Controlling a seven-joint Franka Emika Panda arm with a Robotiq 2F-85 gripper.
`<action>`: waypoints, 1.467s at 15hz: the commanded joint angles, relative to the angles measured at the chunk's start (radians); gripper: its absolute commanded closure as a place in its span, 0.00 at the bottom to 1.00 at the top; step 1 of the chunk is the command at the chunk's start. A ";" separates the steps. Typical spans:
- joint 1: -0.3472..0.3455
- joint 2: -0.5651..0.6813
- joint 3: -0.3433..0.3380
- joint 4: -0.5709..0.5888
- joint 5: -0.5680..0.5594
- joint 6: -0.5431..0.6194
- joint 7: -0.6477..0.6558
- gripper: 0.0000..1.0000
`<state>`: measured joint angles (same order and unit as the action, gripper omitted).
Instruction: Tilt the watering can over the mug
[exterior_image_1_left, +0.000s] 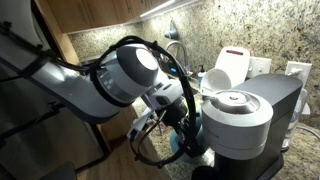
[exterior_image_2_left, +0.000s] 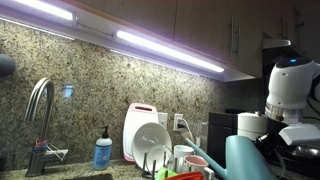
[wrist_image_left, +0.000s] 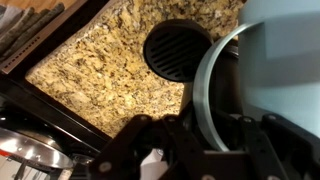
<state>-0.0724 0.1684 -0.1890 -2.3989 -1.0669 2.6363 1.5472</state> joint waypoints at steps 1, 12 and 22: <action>-0.006 0.000 0.011 0.000 -0.021 -0.006 0.039 0.91; 0.016 0.009 -0.004 0.011 -0.077 -0.047 0.147 0.98; 0.030 0.016 -0.012 0.015 -0.163 -0.101 0.288 0.98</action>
<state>-0.0528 0.1818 -0.1804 -2.4025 -1.1725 2.6145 1.7387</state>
